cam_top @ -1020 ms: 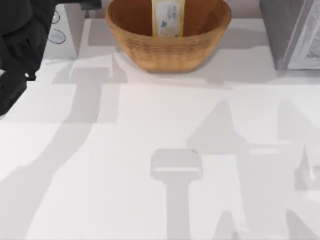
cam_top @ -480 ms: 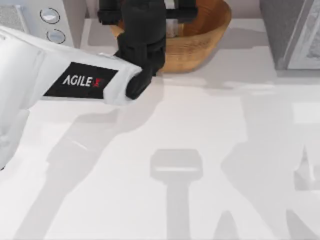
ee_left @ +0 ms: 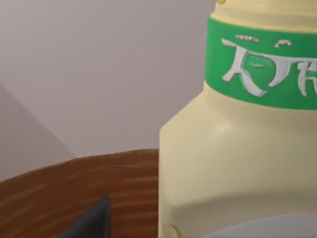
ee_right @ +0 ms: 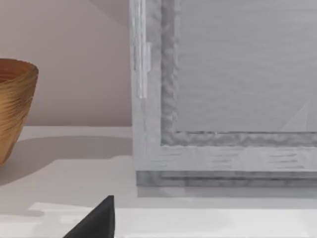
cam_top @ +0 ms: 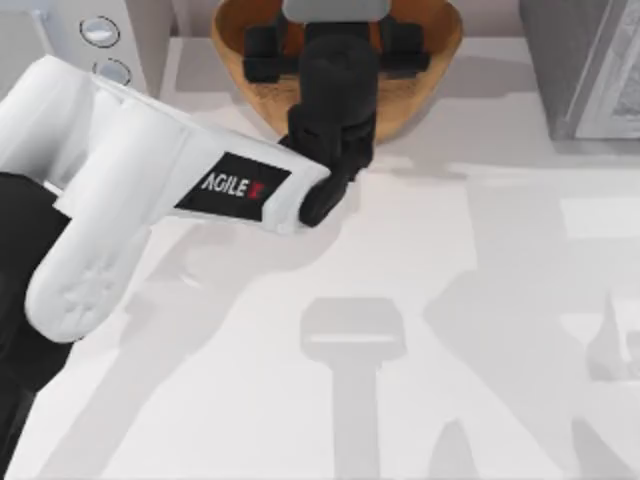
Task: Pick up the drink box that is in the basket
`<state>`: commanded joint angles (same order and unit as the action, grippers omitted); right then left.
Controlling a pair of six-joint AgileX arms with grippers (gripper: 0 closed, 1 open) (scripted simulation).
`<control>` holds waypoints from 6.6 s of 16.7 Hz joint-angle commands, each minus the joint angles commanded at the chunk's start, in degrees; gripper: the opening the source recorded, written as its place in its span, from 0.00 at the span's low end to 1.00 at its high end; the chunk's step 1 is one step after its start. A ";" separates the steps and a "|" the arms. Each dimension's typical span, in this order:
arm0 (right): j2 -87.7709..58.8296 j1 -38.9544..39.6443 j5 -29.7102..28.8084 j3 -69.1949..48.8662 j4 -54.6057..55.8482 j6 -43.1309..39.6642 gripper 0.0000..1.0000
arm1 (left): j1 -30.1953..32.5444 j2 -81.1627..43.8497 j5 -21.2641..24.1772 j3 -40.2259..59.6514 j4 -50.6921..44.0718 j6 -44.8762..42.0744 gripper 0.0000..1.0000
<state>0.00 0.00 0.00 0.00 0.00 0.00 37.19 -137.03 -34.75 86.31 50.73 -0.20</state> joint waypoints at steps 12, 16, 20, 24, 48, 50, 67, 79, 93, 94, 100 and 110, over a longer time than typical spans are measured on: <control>0.00 0.00 0.00 0.00 0.00 0.00 1.00 | -2.59 -6.51 2.66 12.90 -6.47 0.09 1.00; 0.00 0.00 0.00 0.00 0.00 0.00 1.00 | -3.09 -7.93 3.16 15.55 -7.72 0.12 1.00; 0.00 0.00 0.00 0.00 0.00 0.00 1.00 | -3.09 -7.93 3.16 15.55 -7.72 0.12 0.85; 0.00 0.00 0.00 0.00 0.00 0.00 1.00 | -3.09 -7.93 3.16 15.55 -7.72 0.12 0.55; 0.00 0.00 0.00 0.00 0.00 0.00 1.00 | -2.54 -2.72 3.04 22.87 -18.89 0.15 0.00; 0.00 0.00 0.00 0.00 0.00 0.00 1.00 | -2.55 -0.87 2.98 25.99 -23.71 0.11 0.00; 0.00 0.00 0.00 0.00 0.00 0.00 1.00 | -4.23 9.88 5.65 24.11 -37.75 -1.21 0.00; 0.00 0.00 0.00 0.00 0.00 0.00 1.00 | -21.14 73.22 18.99 -28.95 -42.99 0.10 0.00; 0.00 0.00 0.00 0.00 0.00 0.00 1.00 | -37.09 136.79 34.69 -86.10 -50.66 0.16 0.00; 0.00 0.00 0.00 0.00 0.00 0.00 1.00 | -37.19 137.03 34.75 -86.32 -50.73 0.20 0.00; 0.00 0.00 0.00 0.00 0.00 0.00 1.00 | -36.89 136.15 34.14 -86.30 -49.97 -0.03 0.00; 0.00 0.00 0.00 0.00 0.00 0.00 1.00 | -29.24 106.88 11.91 -81.60 -14.18 -2.64 0.00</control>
<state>0.00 0.00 0.00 0.00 0.00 0.00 7.95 -30.15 -22.85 4.71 36.55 -2.84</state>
